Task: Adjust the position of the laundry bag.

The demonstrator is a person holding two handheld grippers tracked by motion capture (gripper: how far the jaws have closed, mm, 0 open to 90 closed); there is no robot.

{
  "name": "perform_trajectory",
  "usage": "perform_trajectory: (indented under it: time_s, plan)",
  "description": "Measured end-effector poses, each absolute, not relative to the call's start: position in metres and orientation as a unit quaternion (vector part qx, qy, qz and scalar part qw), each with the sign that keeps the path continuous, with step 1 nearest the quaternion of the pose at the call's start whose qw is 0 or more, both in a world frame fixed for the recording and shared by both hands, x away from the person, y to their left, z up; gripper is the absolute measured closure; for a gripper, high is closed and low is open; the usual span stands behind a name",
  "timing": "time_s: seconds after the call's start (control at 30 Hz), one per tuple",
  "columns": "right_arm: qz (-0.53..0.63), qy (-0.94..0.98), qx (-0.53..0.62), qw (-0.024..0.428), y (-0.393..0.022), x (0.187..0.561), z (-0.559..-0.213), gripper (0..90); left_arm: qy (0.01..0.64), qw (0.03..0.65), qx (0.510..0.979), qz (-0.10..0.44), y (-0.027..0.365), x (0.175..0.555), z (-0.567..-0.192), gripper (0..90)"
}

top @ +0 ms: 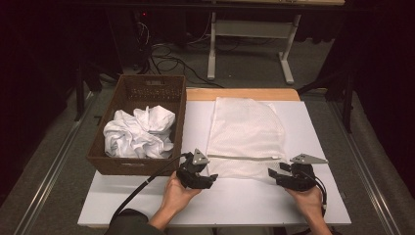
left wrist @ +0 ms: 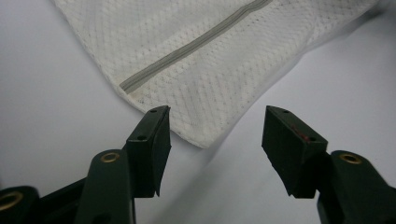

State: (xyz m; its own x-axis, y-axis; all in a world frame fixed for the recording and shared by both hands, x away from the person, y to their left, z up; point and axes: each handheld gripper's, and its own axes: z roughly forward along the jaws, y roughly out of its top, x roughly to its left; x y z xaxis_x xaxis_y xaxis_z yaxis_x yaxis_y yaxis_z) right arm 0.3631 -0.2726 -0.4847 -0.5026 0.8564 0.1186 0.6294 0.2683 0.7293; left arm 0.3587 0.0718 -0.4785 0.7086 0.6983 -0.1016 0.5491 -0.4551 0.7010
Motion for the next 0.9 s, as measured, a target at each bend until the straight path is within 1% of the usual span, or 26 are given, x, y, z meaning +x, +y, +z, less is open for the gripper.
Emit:
perform_trajectory:
  time_s: [0.1, 0.2, 0.27, 0.43, 0.73, 0.8, 0.9]
  plan:
    - [0.366, 0.780, 0.487, 0.140, -0.273, 0.365, -0.486, 47.4, 0.367, 0.364, 0.849, 0.106, 0.071, 0.361, -0.477, 42.3]
    - [0.363, 0.779, 0.490, 0.146, -0.275, 0.366, -0.485, 47.5, 0.369, 0.366, 0.847, 0.108, 0.068, 0.360, -0.474, 42.4]
    - [0.359, 0.773, 0.501, 0.151, -0.277, 0.368, -0.483, 47.7, 0.362, 0.371, 0.848, 0.114, 0.064, 0.359, -0.471, 40.9]
    - [0.348, 0.771, 0.510, 0.156, -0.281, 0.375, -0.484, 48.4, 0.370, 0.347, 0.854, 0.115, 0.061, 0.368, -0.477, 37.6]
    - [0.338, 0.767, 0.521, 0.162, -0.286, 0.382, -0.487, 48.1, 0.380, 0.336, 0.852, 0.130, 0.042, 0.383, -0.481, 35.1]
    - [0.332, 0.765, 0.526, 0.166, -0.287, 0.383, -0.488, 50.2, 0.385, 0.315, 0.857, 0.136, 0.035, 0.391, -0.488, 35.1]
    - [0.328, 0.764, 0.530, 0.166, -0.289, 0.384, -0.488, 51.5, 0.387, 0.302, 0.860, 0.140, 0.032, 0.395, -0.492, 35.2]
